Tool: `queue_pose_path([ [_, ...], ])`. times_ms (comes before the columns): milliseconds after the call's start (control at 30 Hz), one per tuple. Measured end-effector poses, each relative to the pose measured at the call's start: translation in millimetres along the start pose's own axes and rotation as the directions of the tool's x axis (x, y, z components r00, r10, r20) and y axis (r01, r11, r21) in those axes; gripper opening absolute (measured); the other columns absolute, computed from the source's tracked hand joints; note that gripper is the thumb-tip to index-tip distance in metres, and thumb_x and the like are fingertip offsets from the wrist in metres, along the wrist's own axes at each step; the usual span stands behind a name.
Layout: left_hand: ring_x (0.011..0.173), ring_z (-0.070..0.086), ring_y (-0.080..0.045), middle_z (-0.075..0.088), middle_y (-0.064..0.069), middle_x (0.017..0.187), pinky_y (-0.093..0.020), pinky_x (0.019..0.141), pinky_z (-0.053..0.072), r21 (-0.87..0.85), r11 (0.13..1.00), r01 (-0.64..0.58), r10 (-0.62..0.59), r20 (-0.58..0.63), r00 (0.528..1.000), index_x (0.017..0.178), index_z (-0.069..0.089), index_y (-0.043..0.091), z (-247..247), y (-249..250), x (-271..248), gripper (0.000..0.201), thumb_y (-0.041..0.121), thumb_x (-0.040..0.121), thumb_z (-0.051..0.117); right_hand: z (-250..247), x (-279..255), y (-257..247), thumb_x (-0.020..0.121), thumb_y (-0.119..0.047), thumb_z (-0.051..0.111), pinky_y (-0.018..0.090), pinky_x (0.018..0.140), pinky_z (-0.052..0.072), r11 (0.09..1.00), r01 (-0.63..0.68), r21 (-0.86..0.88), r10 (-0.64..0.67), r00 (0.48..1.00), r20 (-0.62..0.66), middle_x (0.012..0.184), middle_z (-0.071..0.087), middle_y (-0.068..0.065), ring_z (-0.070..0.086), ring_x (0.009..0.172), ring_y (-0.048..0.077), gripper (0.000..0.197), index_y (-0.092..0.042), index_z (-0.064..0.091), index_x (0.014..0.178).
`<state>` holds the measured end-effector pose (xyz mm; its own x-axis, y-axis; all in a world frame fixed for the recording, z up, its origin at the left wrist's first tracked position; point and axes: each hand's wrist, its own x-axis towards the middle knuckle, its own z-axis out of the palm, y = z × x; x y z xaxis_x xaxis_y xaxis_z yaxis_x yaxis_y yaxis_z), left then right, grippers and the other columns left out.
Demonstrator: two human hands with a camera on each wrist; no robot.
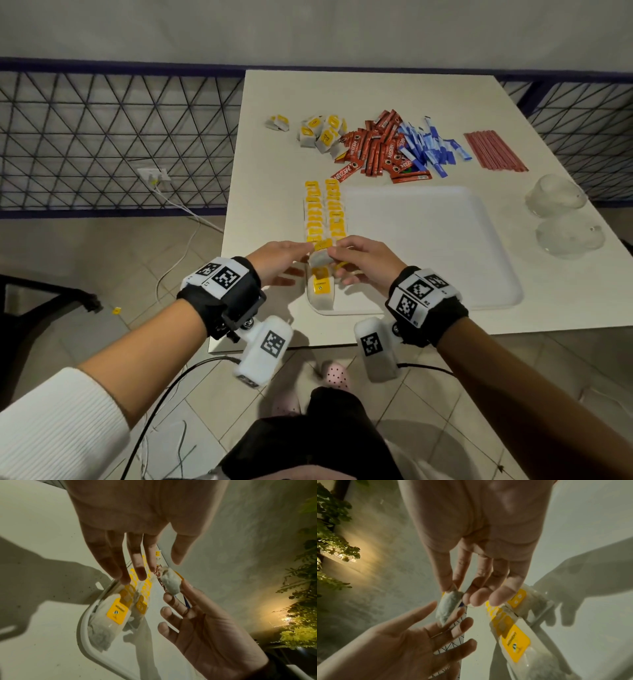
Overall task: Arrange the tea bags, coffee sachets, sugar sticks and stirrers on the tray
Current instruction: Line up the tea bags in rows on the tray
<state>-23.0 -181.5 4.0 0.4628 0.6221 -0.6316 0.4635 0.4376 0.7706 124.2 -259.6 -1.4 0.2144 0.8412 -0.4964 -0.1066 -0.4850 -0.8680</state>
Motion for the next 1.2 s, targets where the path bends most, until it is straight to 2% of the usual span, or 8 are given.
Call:
queue_pose_path([
  [200, 0.072, 0.058, -0.011, 0.062, 0.002, 0.082, -0.022, 0.064, 0.045, 0.025, 0.999, -0.019, 0.02, -0.034, 0.999, 0.081, 0.063, 0.02, 4.4, -6.0, 2.9, 0.009, 0.027, 0.084, 0.067, 0.5, -8.2, 3.1, 0.086, -0.012, 0.063, 0.022, 0.057, 0.042, 0.997, -0.024, -0.07, 0.024, 1.0, 0.005, 0.075, 0.059, 0.008, 0.052, 0.063, 0.016, 0.006, -0.015, 0.057, 0.085],
  [400, 0.06, 0.049, -0.007, 0.056, 0.007, 0.066, -0.014, 0.057, 0.036, 0.263, 0.938, -0.227, 0.242, -0.026, 0.97, 0.064, 0.055, 0.025, 11.0, -12.6, 14.6, 0.023, 0.022, 0.08, 0.071, -13.0, -8.5, 8.5, 0.082, -0.02, 0.069, 0.017, 0.067, 0.043, 0.966, 0.06, -0.253, -0.083, 0.993, -0.08, 0.087, 0.057, -0.003, 0.055, 0.076, 0.007, 0.027, -0.021, 0.06, 0.108],
  [467, 0.052, 0.048, -0.003, 0.058, 0.005, 0.064, -0.009, 0.048, 0.031, 0.308, 0.912, -0.272, 0.283, 0.009, 0.959, 0.064, 0.056, 0.024, 14.4, -12.4, 14.9, 0.022, 0.023, 0.078, 0.073, -17.0, -8.6, 9.3, 0.082, -0.019, 0.069, 0.017, 0.07, 0.041, 0.947, 0.114, -0.301, -0.143, 0.987, -0.077, 0.087, 0.057, -0.004, 0.053, 0.075, 0.005, 0.022, -0.02, 0.063, 0.103],
  [600, 0.076, 0.055, -0.011, 0.061, 0.003, 0.081, -0.007, 0.063, 0.038, 0.352, 0.863, -0.362, 0.371, 0.043, 0.928, 0.074, 0.061, 0.021, 22.5, -9.3, 15.5, 0.014, 0.02, 0.076, 0.075, -23.9, -7.3, 10.0, 0.082, -0.018, 0.069, 0.016, 0.066, 0.038, 0.904, 0.156, -0.398, -0.202, 0.976, -0.078, 0.076, 0.056, -0.009, 0.049, 0.067, 0.003, 0.01, -0.012, 0.066, 0.09],
  [767, 0.094, 0.05, -0.015, 0.046, 0.007, 0.117, -0.014, 0.075, 0.044, 0.311, 0.819, -0.482, 0.478, 0.095, 0.873, 0.117, 0.053, 0.025, 25.7, -2.1, 14.7, 0.042, 0.012, 0.081, 0.07, -32.3, -4.8, 10.5, 0.083, -0.02, 0.068, 0.007, 0.056, 0.033, 0.883, 0.153, -0.443, -0.214, 0.973, -0.091, 0.072, 0.054, -0.012, 0.045, 0.06, 0.001, 0.015, -0.008, 0.068, 0.091],
  [867, 0.094, 0.055, -0.011, 0.055, 0.012, 0.107, -0.012, 0.08, 0.043, 0.285, 0.787, -0.546, 0.526, 0.152, 0.837, 0.099, 0.061, 0.036, 26.7, -3.2, 18.1, 0.028, 0.013, 0.083, 0.067, -35.7, -4.8, 9.3, 0.083, -0.02, 0.068, 0.007, 0.056, 0.034, 0.872, 0.163, -0.462, -0.217, 0.974, -0.066, 0.071, 0.055, -0.012, 0.048, 0.057, -0.003, 0.018, -0.005, 0.069, 0.092],
  [1067, 0.074, 0.059, 0.009, 0.067, 0.017, 0.082, -0.007, 0.076, 0.043, 0.212, 0.864, -0.457, 0.447, 0.098, 0.889, 0.079, 0.069, 0.031, 31.2, -5.5, 25.2, 0.014, 0.018, 0.083, 0.068, -39.2, -3.2, 13.3, 0.081, -0.022, 0.07, 0.011, 0.06, 0.034, 0.903, 0.144, -0.405, -0.19, 0.979, -0.075, 0.066, 0.055, -0.011, 0.049, 0.058, -0.002, 0.014, -0.01, 0.069, 0.088],
  [1200, 0.077, 0.059, -0.003, 0.066, 0.009, 0.08, -0.019, 0.082, 0.046, 0.21, 0.905, -0.37, 0.354, 0.108, 0.929, 0.075, 0.069, 0.025, 33.5, -11.8, 30.1, 0.01, 0.016, 0.078, 0.072, -39.1, 0.3, 23.4, 0.08, -0.021, 0.072, 0.014, 0.061, 0.034, 0.92, 0.09, -0.382, -0.13, 0.988, -0.08, 0.07, 0.057, -0.005, 0.047, 0.062, 0.003, 0.021, -0.005, 0.069, 0.093],
])
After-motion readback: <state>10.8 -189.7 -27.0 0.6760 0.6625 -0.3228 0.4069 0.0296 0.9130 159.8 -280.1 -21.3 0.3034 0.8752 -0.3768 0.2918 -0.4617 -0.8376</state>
